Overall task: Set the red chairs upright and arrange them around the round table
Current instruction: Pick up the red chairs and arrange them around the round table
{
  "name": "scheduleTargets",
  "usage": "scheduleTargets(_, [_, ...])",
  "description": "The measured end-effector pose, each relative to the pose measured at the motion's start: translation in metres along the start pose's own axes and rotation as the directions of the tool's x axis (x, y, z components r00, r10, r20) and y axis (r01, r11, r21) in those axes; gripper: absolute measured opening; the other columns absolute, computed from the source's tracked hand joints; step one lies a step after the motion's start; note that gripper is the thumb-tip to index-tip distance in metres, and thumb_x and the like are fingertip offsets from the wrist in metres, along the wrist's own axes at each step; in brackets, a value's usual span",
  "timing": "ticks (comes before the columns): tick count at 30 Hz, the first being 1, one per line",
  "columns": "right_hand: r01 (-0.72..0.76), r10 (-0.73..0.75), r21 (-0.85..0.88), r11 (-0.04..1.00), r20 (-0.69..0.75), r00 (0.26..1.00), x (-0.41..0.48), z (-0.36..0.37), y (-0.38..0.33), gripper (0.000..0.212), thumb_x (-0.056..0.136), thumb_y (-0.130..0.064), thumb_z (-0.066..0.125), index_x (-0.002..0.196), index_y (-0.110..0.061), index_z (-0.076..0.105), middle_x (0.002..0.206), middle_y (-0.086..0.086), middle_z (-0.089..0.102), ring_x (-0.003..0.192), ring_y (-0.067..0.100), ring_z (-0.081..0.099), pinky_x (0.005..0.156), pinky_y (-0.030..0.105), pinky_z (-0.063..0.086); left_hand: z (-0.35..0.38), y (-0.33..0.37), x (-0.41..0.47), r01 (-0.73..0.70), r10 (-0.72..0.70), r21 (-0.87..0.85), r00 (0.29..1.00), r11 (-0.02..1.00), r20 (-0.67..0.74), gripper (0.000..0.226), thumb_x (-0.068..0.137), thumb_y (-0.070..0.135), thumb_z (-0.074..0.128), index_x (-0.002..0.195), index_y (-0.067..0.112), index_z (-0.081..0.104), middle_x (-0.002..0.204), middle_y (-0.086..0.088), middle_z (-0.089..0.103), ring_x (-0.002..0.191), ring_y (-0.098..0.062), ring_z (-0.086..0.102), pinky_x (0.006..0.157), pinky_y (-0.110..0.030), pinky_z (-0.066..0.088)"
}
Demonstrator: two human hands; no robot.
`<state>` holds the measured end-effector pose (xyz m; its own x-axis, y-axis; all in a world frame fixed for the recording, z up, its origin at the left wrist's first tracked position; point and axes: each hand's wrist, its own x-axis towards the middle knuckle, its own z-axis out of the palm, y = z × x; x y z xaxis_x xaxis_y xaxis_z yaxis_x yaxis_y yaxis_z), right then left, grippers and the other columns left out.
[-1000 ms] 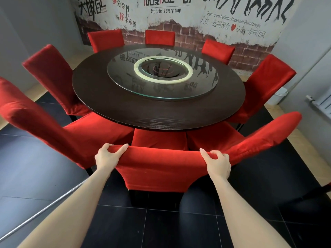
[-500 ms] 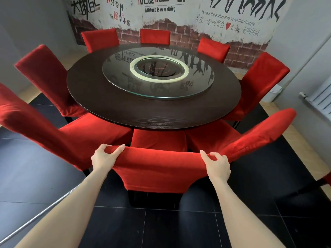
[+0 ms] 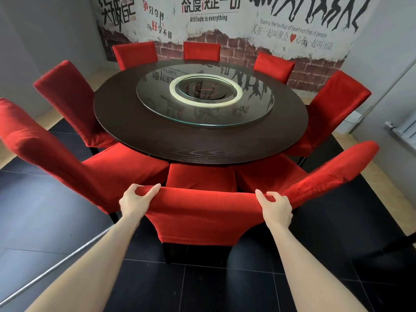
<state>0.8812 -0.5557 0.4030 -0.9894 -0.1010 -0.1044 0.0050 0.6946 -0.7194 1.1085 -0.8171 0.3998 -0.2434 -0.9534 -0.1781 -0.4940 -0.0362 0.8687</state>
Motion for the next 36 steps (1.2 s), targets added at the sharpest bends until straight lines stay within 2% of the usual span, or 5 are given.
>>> scheduleTargets(5, [-0.008, 0.009, 0.038, 0.999, -0.012, 1.000, -0.001, 0.002, -0.001, 0.051, 0.087, -0.057, 0.062, 0.123, -0.021, 0.065, 0.123, 0.005, 0.057, 0.112, 0.033, 0.055, 0.089, 0.039, 0.039, 0.000, 0.000, -0.001, 0.012, -0.013, -0.004, 1.000, 1.000, -0.009, 0.048, 0.072, 0.056, 0.077, 0.100, 0.019, 0.063, 0.100, 0.000, 0.060, 0.094, -0.020, 0.054, 0.078, -0.033, 0.044])
scheduleTargets(9, [-0.052, 0.059, 0.105, 0.993, -0.064, 0.996, 0.002, 0.004, -0.005, 0.045, 0.089, -0.051, 0.062, 0.120, -0.018, 0.067, 0.120, 0.008, 0.063, 0.114, 0.033, 0.056, 0.097, 0.042, 0.042, 0.005, 0.000, -0.002, 0.032, -0.032, -0.012, 0.999, 0.999, -0.037, 0.052, 0.072, 0.057, 0.077, 0.102, 0.018, 0.064, 0.104, -0.003, 0.063, 0.101, -0.026, 0.059, 0.085, -0.041, 0.052])
scheduleTargets(18, [-0.055, 0.070, 0.145, 0.988, -0.105, 0.992, 0.029, -0.003, -0.005, 0.040, 0.091, -0.045, 0.060, 0.116, -0.016, 0.072, 0.117, 0.011, 0.067, 0.114, 0.034, 0.057, 0.098, 0.041, 0.044, 0.026, 0.007, -0.007, 0.054, -0.057, -0.084, 0.998, 0.995, -0.037, 0.045, 0.070, 0.056, 0.080, 0.096, 0.022, 0.065, 0.098, 0.000, 0.061, 0.100, -0.029, 0.062, 0.086, -0.050, 0.056])
scheduleTargets(25, [-0.064, 0.083, 0.158, 0.985, -0.118, 0.989, 0.034, -0.001, -0.008, 0.037, 0.091, -0.045, 0.062, 0.113, -0.018, 0.074, 0.112, 0.013, 0.070, 0.110, 0.037, 0.059, 0.097, 0.041, 0.045, 0.030, 0.010, -0.002, 0.060, -0.064, -0.065, 0.996, 0.996, -0.062, 0.043, 0.070, 0.056, 0.079, 0.095, 0.023, 0.067, 0.099, 0.000, 0.063, 0.101, -0.028, 0.062, 0.087, -0.049, 0.055])
scheduleTargets(36, [-0.071, 0.088, 0.164, 0.984, -0.099, 0.991, 0.031, -0.004, -0.009, 0.040, 0.092, -0.046, 0.060, 0.117, -0.017, 0.072, 0.117, 0.013, 0.067, 0.113, 0.035, 0.057, 0.098, 0.043, 0.044, 0.029, 0.013, -0.006, 0.062, -0.066, -0.069, 0.997, 0.996, -0.049, 0.041, 0.072, 0.056, 0.078, 0.097, 0.025, 0.068, 0.100, -0.001, 0.061, 0.102, -0.031, 0.062, 0.088, -0.050, 0.055])
